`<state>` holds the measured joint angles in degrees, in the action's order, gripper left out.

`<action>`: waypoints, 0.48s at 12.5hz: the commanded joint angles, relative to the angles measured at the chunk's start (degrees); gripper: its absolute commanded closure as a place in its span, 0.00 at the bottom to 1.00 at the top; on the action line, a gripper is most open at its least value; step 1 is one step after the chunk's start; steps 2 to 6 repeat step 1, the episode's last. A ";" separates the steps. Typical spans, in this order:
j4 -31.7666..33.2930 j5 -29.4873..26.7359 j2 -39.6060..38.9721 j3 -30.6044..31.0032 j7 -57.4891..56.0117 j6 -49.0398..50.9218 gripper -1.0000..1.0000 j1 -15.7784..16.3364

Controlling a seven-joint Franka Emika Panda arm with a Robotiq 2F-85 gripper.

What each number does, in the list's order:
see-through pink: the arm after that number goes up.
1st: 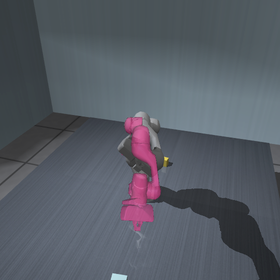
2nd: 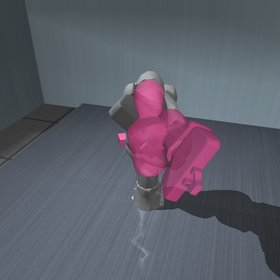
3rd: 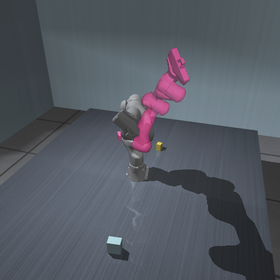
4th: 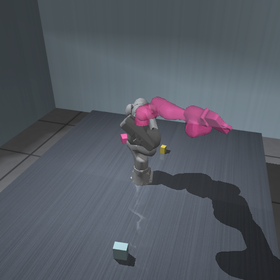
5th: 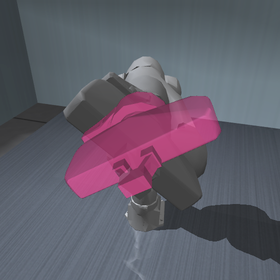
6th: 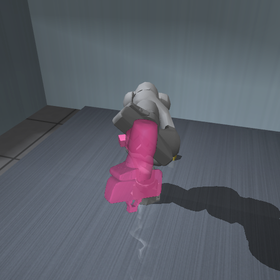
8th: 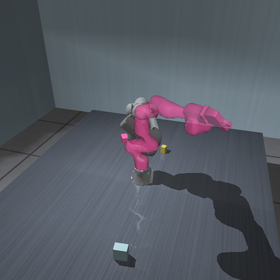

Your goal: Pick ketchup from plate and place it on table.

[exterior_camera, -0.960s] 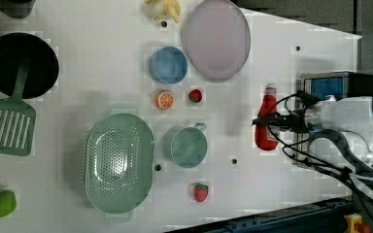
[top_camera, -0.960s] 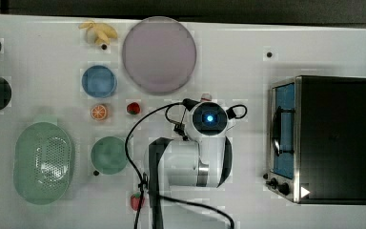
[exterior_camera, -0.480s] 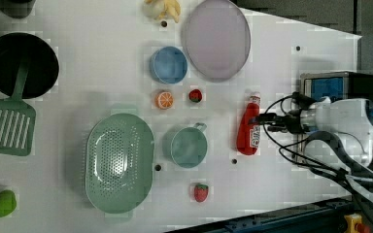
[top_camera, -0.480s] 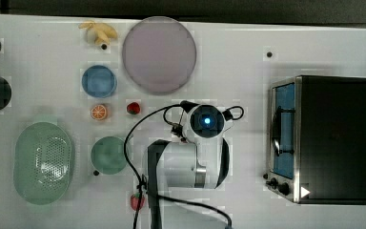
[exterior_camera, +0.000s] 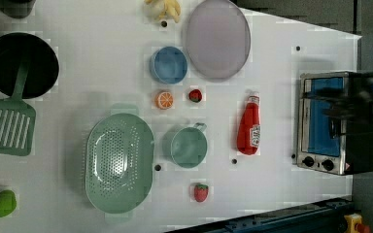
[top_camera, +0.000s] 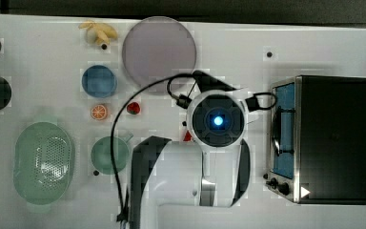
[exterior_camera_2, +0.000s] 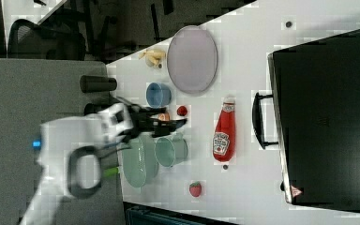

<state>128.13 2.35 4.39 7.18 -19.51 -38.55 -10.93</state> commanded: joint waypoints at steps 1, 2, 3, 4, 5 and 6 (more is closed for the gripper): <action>-7.45 -0.11 4.24 0.34 13.49 14.70 0.00 0.12; -7.45 -0.11 4.24 0.34 13.49 14.70 0.00 0.12; -7.45 -0.11 4.24 0.34 13.49 14.70 0.00 0.12; -7.45 -0.11 4.24 0.34 13.49 14.70 0.00 0.12; -7.45 -0.11 4.24 0.34 13.49 14.70 0.00 0.12; -7.45 -0.11 4.24 0.34 13.49 14.70 0.00 0.12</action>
